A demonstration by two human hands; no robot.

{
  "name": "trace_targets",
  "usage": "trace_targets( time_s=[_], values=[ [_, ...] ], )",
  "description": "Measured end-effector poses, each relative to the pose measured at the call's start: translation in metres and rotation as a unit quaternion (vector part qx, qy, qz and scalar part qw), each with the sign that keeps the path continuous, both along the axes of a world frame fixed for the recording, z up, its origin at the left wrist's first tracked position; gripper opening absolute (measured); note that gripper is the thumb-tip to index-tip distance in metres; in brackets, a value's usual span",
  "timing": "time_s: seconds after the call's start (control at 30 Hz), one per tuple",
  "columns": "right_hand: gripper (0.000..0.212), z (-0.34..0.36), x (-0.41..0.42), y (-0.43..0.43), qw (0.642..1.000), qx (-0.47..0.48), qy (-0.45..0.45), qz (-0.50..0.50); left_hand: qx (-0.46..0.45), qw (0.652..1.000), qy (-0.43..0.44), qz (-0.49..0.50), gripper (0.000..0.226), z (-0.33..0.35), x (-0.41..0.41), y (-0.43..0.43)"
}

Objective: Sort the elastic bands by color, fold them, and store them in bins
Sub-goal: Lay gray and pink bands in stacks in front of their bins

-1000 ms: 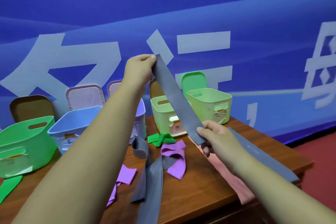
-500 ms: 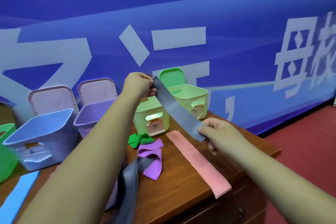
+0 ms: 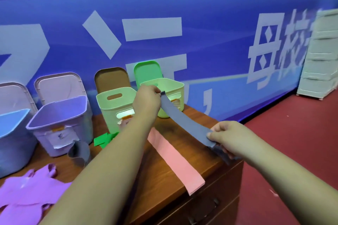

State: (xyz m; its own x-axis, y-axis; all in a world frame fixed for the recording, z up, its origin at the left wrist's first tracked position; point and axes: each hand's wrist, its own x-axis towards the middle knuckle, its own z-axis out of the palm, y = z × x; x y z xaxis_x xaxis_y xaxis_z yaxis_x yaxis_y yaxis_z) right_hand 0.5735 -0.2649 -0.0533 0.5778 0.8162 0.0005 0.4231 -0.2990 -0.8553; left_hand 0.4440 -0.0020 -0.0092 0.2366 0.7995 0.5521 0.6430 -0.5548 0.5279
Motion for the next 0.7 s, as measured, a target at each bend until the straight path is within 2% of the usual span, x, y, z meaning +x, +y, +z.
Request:
trace_targets(
  time_s=[0.27, 0.4, 0.6, 0.7],
  values=[
    [0.014, -0.014, 0.026, -0.014, 0.996, -0.042, -0.066, -0.030, 0.048, 0.990, 0.133, -0.016, 0.023, -0.038, 0.047, -0.008],
    [0.013, -0.015, 0.032, -0.018, 0.987, -0.077, -0.134, -0.036, 0.034, 0.987, 0.155, -0.025, 0.023, -0.054, 0.065, -0.007],
    [0.011, -0.020, 0.035, -0.019, 0.981, -0.102, -0.160, -0.029, -0.009, 0.978, 0.210, 0.006, 0.014, -0.069, 0.074, -0.004],
    [0.012, -0.022, 0.035, -0.018, 0.977, -0.121, -0.172, -0.024, -0.023, 0.974, 0.226, 0.007, 0.018, -0.074, 0.077, 0.001]
  ],
)
